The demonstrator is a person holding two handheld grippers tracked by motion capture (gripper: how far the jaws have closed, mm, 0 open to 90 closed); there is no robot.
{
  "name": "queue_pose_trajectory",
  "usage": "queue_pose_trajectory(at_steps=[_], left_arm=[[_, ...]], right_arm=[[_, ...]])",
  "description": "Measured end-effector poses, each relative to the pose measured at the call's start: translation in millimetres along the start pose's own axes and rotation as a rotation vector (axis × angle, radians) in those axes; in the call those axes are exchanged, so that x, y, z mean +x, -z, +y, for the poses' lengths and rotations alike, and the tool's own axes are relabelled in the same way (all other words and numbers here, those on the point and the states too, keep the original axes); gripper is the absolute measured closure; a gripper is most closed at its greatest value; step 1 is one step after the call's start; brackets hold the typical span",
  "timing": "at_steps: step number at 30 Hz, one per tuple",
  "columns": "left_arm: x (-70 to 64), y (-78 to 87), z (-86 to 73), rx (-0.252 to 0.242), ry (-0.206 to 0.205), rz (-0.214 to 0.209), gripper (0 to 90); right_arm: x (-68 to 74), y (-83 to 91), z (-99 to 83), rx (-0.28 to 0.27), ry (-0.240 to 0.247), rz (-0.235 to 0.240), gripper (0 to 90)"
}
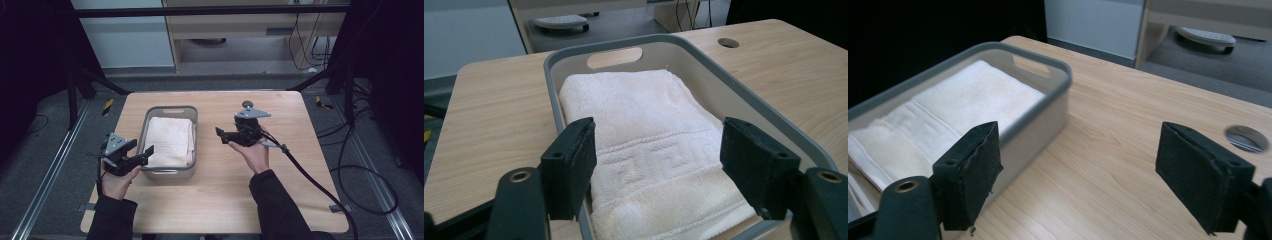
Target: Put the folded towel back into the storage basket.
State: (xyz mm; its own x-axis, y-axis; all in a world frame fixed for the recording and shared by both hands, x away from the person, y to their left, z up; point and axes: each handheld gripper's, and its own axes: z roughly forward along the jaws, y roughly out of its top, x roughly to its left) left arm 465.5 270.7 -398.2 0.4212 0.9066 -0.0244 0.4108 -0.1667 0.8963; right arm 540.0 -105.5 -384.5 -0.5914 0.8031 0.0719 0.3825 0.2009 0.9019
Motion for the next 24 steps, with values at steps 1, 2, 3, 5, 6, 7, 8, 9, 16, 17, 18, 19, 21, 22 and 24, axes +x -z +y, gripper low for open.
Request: queue_pose_trajectory(at_steps=[1, 2, 3, 5, 6, 7, 8, 9, 16, 17, 18, 19, 21, 22, 24], left_arm=[[-1.3, -0.2, -1.6, 0.001, -0.007, -0.003, 29.3], [-1.3, -0.2, -1.6, 0.001, -0.007, -0.003, 29.1], [-2.2, -0.4, -2.9, 0.003, -0.008, -0.004, 28.8], [-4.0, -0.5, -5.8, 0.006, -0.016, -0.009, 28.3], [-4.9, -0.5, -7.1, 0.003, -0.020, -0.010, 28.2], [-5.9, -0.1, -8.5, 0.001, -0.026, -0.012, 28.2], [-6.7, 0.2, -9.8, 0.004, -0.033, -0.014, 28.2], [-7.6, 0.6, -11.3, 0.003, -0.038, -0.016, 28.2], [-10.5, 7.3, -21.9, 0.004, -0.067, -0.021, 28.3], [-10.3, 8.5, -23.4, 0.002, -0.069, -0.019, 28.5], [-10.0, 9.6, -24.8, 0.002, -0.069, -0.019, 28.6], [-9.8, 10.9, -26.0, 0.003, -0.069, -0.020, 28.5], [-9.5, 13.8, -28.5, -0.001, -0.068, -0.021, 28.6], [-9.5, 13.8, -28.5, -0.001, -0.068, -0.021, 28.5], [-8.8, 16.9, -30.6, -0.003, -0.071, -0.024, 28.5]], right_arm=[[-7.4, 9.8, -8.4, 0.001, -0.007, -0.005, 15.8], [-7.4, 9.8, -8.4, 0.001, -0.007, -0.005, 15.8], [-13.8, 19.0, -17.8, 0.005, -0.016, -0.014, 13.4], [-20.1, 27.7, -27.6, 0.008, -0.015, -0.027, 11.8], [-22.6, 30.7, -31.5, 0.007, -0.012, -0.031, 11.0], [-25.6, 34.6, -36.6, 0.011, -0.017, -0.034, 10.1], [-28.6, 38.5, -41.8, 0.012, -0.023, -0.038, 10.0], [-32.0, 42.0, -47.0, 0.007, -0.025, -0.043, 9.8], [-51.4, 65.5, -78.0, 0.001, -0.057, -0.068, 9.3], [-53.5, 68.6, -81.6, -0.002, -0.056, -0.076, 9.2], [-55.8, 71.6, -85.0, 0.000, -0.058, -0.079, 8.9], [-57.4, 74.4, -88.2, 0.006, -0.062, -0.082, 8.3], [-60.5, 80.1, -95.9, 0.007, -0.056, -0.093, 8.1], [-61.6, 81.6, -98.5, 0.014, -0.053, -0.096, 7.7], [-63.1, 83.6, -102.2, 0.021, -0.045, -0.105, 7.5]])
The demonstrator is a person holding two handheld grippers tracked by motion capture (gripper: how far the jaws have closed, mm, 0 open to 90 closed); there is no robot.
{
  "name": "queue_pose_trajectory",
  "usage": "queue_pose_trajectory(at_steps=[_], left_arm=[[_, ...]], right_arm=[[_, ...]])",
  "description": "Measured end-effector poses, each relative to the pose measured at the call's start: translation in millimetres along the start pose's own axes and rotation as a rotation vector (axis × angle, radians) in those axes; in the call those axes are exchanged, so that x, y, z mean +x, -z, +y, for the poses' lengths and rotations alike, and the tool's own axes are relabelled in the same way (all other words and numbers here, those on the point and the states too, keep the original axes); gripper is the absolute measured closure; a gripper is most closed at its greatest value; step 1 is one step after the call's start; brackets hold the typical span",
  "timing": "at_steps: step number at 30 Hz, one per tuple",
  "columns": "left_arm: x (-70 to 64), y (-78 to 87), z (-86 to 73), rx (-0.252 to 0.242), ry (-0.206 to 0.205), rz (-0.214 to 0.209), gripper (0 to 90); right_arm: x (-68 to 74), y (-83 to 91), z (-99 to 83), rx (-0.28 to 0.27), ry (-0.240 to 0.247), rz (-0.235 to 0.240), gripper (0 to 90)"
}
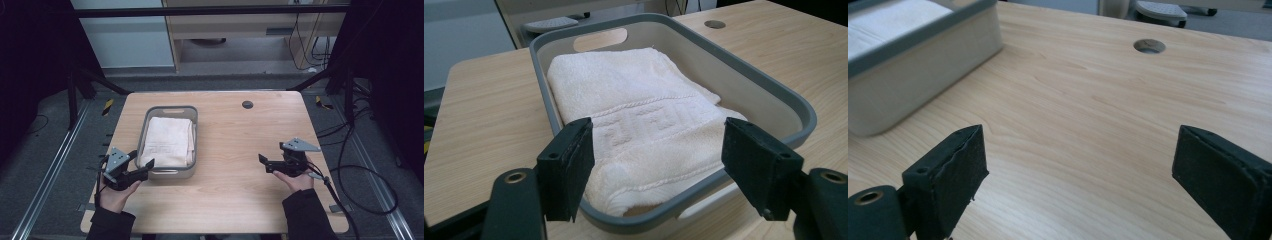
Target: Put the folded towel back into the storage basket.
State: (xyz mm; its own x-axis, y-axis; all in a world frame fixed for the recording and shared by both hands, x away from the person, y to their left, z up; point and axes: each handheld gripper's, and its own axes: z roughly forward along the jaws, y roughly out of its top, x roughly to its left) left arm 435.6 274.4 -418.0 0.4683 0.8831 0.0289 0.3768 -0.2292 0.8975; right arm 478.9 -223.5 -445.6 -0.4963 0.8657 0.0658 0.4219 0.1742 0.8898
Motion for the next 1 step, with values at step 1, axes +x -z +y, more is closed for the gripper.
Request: queue_pose_trajectory(at_steps=[1], left_arm=[[0.7, 1.7, -1.4, 0.001, -0.003, -0.003, 28.5]], right_arm=[[-1.7, 1.8, -3.8, 0.003, 0.001, -0.005, 7.5]])
